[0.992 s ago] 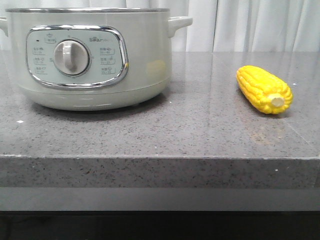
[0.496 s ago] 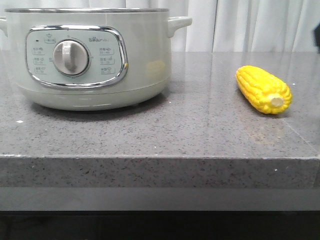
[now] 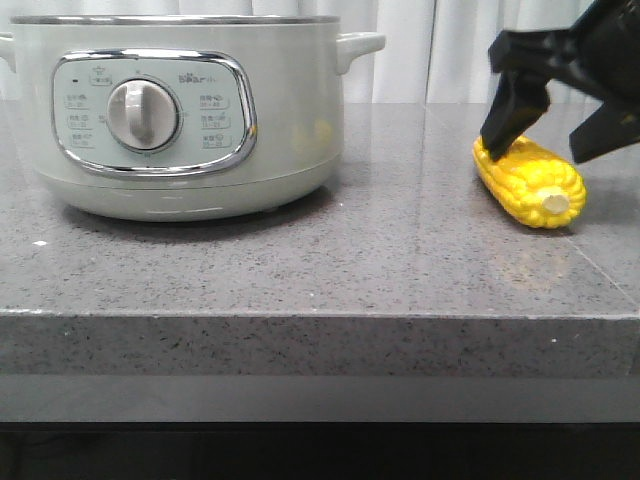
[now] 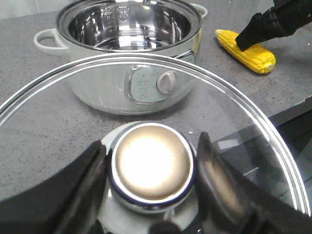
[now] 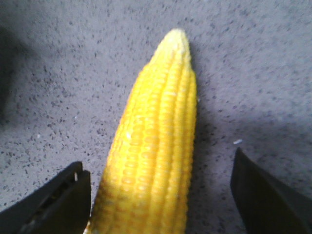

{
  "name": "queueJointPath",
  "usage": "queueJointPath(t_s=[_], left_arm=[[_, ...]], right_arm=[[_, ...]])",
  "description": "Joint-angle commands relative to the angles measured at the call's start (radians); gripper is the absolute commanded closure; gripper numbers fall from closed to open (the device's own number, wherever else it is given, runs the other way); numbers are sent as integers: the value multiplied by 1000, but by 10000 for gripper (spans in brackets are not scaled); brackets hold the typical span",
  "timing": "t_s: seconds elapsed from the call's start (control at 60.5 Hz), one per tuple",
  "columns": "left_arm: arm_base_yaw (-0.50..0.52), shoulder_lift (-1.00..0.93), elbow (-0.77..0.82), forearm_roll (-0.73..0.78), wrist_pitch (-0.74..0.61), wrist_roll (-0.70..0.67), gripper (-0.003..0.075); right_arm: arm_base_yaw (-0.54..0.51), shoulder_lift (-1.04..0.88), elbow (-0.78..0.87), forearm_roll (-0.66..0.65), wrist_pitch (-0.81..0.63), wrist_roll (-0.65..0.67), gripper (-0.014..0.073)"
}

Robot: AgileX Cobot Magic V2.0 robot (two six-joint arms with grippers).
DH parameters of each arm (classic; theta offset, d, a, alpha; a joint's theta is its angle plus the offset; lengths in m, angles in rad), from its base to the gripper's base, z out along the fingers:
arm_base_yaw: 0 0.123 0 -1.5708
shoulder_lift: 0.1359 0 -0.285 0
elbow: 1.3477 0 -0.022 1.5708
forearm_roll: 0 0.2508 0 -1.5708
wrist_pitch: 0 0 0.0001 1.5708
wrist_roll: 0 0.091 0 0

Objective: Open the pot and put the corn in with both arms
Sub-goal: 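Grasp the yellow corn cob with the right gripper and lift it, then carry the corn over the pot with the right gripper and release it inside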

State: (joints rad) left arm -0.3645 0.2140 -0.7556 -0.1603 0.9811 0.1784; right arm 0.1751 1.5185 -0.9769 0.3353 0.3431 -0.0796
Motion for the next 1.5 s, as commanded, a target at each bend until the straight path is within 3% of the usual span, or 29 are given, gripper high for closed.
queueJointPath(t_s=[0.0,0.099,0.298,0.413,0.744,1.074,1.339,1.488], left_arm=[[-5,11,-31,-22,-170,-5,478],[-5,11,-31,-22,-174,-5,478],[-5,11,-31,-21,-174,-5,478],[-5,11,-31,-21,-174,-5,478],[-5,11,-31,-21,-174,-5,478],[-5,11,-31,-21,-174,-5,478],[-5,11,-29,-21,-174,-5,478],[-5,11,-29,-21,-174,-5,478]], right_arm=[[6,-10,-40,11,-42,-7,-8],[15,-5,-41,11,-40,-8,30],[17,-7,-63,11,-39,-8,309],[17,-12,-97,11,-21,-12,381],[54,-45,-324,11,2,-105,391],[327,155,-700,11,17,-154,391],[417,328,-886,11,99,-154,386],[417,348,-886,11,148,-154,277]])
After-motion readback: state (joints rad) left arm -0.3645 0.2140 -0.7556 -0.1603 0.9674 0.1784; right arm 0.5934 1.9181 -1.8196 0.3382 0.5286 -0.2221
